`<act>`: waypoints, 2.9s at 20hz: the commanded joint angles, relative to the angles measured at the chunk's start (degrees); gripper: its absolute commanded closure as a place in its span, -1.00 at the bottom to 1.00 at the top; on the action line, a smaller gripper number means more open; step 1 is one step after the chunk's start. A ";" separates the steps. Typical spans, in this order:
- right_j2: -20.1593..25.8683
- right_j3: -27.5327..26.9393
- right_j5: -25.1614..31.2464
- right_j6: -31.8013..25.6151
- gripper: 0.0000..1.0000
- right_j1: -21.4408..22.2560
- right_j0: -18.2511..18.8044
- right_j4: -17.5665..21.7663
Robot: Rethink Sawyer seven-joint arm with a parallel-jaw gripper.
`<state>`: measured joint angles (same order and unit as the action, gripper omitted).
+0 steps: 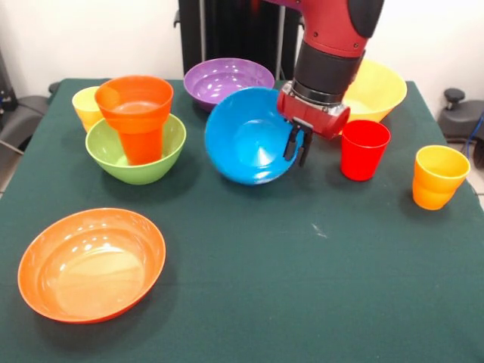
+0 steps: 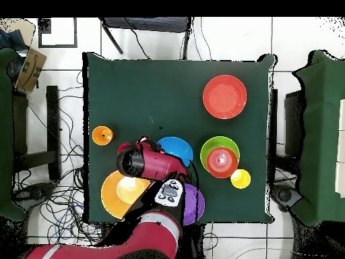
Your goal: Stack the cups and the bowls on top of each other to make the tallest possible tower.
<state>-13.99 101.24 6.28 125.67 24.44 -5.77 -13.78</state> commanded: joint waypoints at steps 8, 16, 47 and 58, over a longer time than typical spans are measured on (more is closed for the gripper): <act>1.91 1.14 8.98 7.08 1.00 2.18 0.12 -0.80; -2.08 -2.91 23.72 3.13 1.00 10.90 -2.16 2.40; -22.86 -22.86 33.55 -6.43 1.00 15.86 -11.84 38.12; -17.21 -16.50 25.87 -4.41 1.00 15.96 -7.39 38.63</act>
<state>-38.14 80.00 33.63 125.68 43.45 -15.20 20.21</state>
